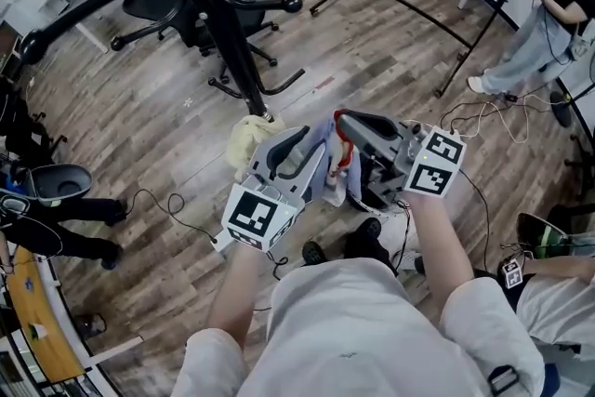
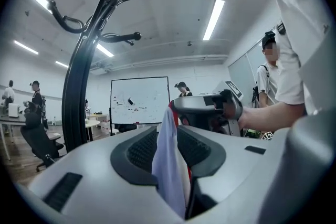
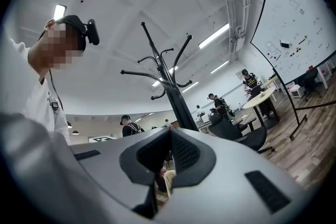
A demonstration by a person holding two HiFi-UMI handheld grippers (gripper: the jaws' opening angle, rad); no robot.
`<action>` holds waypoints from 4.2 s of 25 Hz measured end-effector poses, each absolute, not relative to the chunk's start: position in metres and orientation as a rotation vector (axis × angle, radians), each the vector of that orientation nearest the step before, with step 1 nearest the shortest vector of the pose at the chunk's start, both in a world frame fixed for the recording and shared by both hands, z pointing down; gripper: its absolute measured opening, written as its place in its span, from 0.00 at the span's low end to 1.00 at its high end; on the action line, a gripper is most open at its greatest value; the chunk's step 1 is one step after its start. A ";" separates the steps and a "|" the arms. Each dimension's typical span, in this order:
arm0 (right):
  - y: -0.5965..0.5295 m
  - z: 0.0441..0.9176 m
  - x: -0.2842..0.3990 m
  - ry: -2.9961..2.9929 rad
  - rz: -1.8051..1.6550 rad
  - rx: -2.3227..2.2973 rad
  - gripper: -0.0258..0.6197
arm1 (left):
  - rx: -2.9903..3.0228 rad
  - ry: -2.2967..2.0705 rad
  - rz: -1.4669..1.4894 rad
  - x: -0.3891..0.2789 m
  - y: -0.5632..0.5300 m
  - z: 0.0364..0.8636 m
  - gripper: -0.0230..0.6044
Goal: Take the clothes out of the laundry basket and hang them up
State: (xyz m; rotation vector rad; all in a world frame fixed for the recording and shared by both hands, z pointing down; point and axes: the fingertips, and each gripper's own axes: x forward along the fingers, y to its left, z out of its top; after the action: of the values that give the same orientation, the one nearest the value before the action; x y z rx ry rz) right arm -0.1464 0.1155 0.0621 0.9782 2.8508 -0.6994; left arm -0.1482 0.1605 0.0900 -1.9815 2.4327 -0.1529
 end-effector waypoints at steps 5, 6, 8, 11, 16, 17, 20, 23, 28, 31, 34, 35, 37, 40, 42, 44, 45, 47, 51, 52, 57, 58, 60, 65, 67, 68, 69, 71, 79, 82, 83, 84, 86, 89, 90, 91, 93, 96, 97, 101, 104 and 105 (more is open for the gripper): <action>0.146 0.042 -0.147 2.808 -0.661 1.046 0.05 | -1.977 2.369 -0.201 -0.150 0.167 0.070 0.24; 0.151 0.039 -0.146 2.802 -0.647 1.058 0.05 | -1.975 2.361 -0.203 -0.150 0.169 0.067 0.24; 0.159 0.032 -0.145 2.794 -0.616 1.080 0.05 | -1.966 2.350 -0.205 -0.149 0.174 0.061 0.24; 0.170 0.023 -0.146 2.780 -0.588 1.105 0.05 | -1.939 2.337 -0.215 -0.151 0.183 0.052 0.23; 0.185 0.011 -0.149 2.756 -0.553 1.152 0.05 | -1.909 2.315 -0.236 -0.151 0.195 0.039 0.08; 0.188 0.007 -0.149 2.747 -0.549 1.161 0.05 | -1.893 2.316 -0.226 -0.153 0.199 0.034 0.08; 0.196 -0.003 -0.152 2.728 -0.525 1.177 0.05 | -1.837 2.304 -0.198 -0.159 0.212 0.017 0.08; 0.202 -0.007 -0.154 2.744 -0.454 1.170 0.06 | -1.785 2.315 -0.185 -0.165 0.223 0.004 0.07; 0.208 -0.008 -0.158 2.771 -0.375 1.106 0.09 | -1.726 2.338 -0.170 -0.177 0.237 -0.011 0.07; 0.206 -0.005 -0.156 2.793 -0.333 1.043 0.12 | -1.685 2.350 -0.156 -0.182 0.244 -0.022 0.07; 0.203 0.006 -0.157 2.864 -0.195 0.941 0.18 | -1.648 2.355 -0.167 -0.187 0.244 -0.036 0.07; 0.206 0.012 -0.158 2.891 -0.138 0.912 0.21 | -1.639 2.354 -0.178 -0.189 0.244 -0.040 0.07; 0.215 0.024 -0.158 2.930 -0.069 0.875 0.24 | -1.625 2.348 -0.199 -0.191 0.245 -0.048 0.07; 0.228 0.040 -0.160 2.973 -0.050 0.858 0.29 | -1.610 2.337 -0.217 -0.194 0.245 -0.059 0.07; 0.231 0.048 -0.162 3.011 -0.030 0.835 0.30 | -1.599 2.334 -0.218 -0.197 0.244 -0.067 0.07; 0.229 0.054 -0.164 3.043 -0.011 0.798 0.29 | -1.587 2.332 -0.211 -0.199 0.245 -0.075 0.07; 0.226 0.056 -0.164 3.049 -0.011 0.782 0.28 | -1.580 2.330 -0.209 -0.200 0.245 -0.079 0.07; 0.219 0.055 -0.162 3.045 -0.024 0.755 0.23 | -1.568 2.322 -0.206 -0.201 0.246 -0.085 0.07; 0.203 0.046 -0.157 3.022 -0.019 0.686 0.09 | -1.552 2.304 -0.200 -0.200 0.251 -0.094 0.07; 0.199 0.043 -0.156 3.013 -0.011 0.672 0.09 | -1.549 2.301 -0.196 -0.200 0.251 -0.096 0.07; 0.171 0.017 -0.157 2.975 0.045 0.574 0.07 | -1.518 2.284 -0.188 -0.203 0.251 -0.114 0.07; 0.166 0.010 -0.156 2.966 0.062 0.557 0.07 | -1.508 2.281 -0.187 -0.203 0.252 -0.118 0.07; 0.156 -0.005 -0.155 2.934 0.110 0.534 0.07 | -1.487 2.273 -0.179 -0.201 0.254 -0.127 0.07; 0.126 -0.052 -0.157 2.847 0.211 0.455 0.07 | -1.426 2.253 -0.167 -0.199 0.254 -0.152 0.07; 0.117 -0.073 -0.161 2.817 0.255 0.439 0.07 | -1.396 2.250 -0.146 -0.201 0.252 -0.165 0.07; 0.114 -0.082 -0.163 2.803 0.277 0.434 0.07 | -1.378 2.248 -0.130 -0.201 0.252 -0.171 0.07; 0.112 -0.090 -0.165 2.789 0.297 0.430 0.07 | -1.360 2.246 -0.117 -0.200 0.253 -0.175 0.07; 0.110 -0.105 -0.169 2.762 0.323 0.430 0.07 | -1.328 2.243 -0.102 -0.199 0.256 -0.184 0.07; 0.102 -0.157 -0.193 2.645 0.434 0.471 0.07 | -1.204 2.264 -0.129 -0.211 0.261 -0.200 0.07; 0.103 -0.170 -0.201 2.613 0.462 0.516 0.07 | -1.158 2.283 -0.161 -0.216 0.263 -0.196 0.07; 0.105 -0.172 -0.205 2.605 0.473 0.537 0.07 | -1.144 2.292 -0.163 -0.218 0.264 -0.195 0.07; 0.106 -0.173 -0.210 2.599 0.481 0.559 0.07 | -1.130 2.303 -0.162 -0.222 0.266 -0.194 0.07; 0.108 -0.173 -0.221 2.592 0.491 0.605 0.07 | -1.102 2.329 -0.158 -0.228 0.267 -0.191 0.07; 0.107 -0.173 -0.237 2.586 0.505 0.668 0.07 | -1.055 2.364 -0.179 -0.233 0.267 -0.186 0.07; 0.108 -0.172 -0.240 2.584 0.508 0.687 0.07 | -1.044 2.374 -0.183 -0.234 0.267 -0.184 0.07; 0.108 -0.171 -0.244 2.583 0.509 0.705 0.07 | -1.036 2.383 -0.185 -0.235 0.267 -0.182 0.07; 0.108 -0.167 -0.249 2.578 0.507 0.734 0.07 | -1.017 2.402 -0.187 -0.239 0.266 -0.179 0.07; 0.111 -0.165 -0.257 2.561 0.487 0.778 0.07 | -0.975 2.431 -0.206 -0.244 0.268 -0.175 0.07; 0.112 -0.165 -0.260 2.554 0.478 0.794 0.07 | -0.959 2.440 -0.215 -0.246 0.269 -0.174 0.07; 0.121 -0.162 -0.271 2.518 0.471 0.867 0.07 | -0.906 2.467 -0.216 -0.252 0.272 -0.169 0.07; 0.126 -0.159 -0.279 2.494 0.473 0.918 0.07 | -0.887 2.480 -0.197 -0.255 0.272 -0.164 0.07; 0.127 -0.158 -0.281 2.489 0.471 0.934 0.07 | -0.875 2.486 -0.206 -0.256 0.272 -0.162 0.07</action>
State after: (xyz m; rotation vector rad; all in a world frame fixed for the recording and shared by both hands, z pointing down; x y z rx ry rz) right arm -0.2811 0.1274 -0.1578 0.9341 2.4888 0.4706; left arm -0.2562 0.2723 -0.1618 -0.8752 2.4863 -0.2056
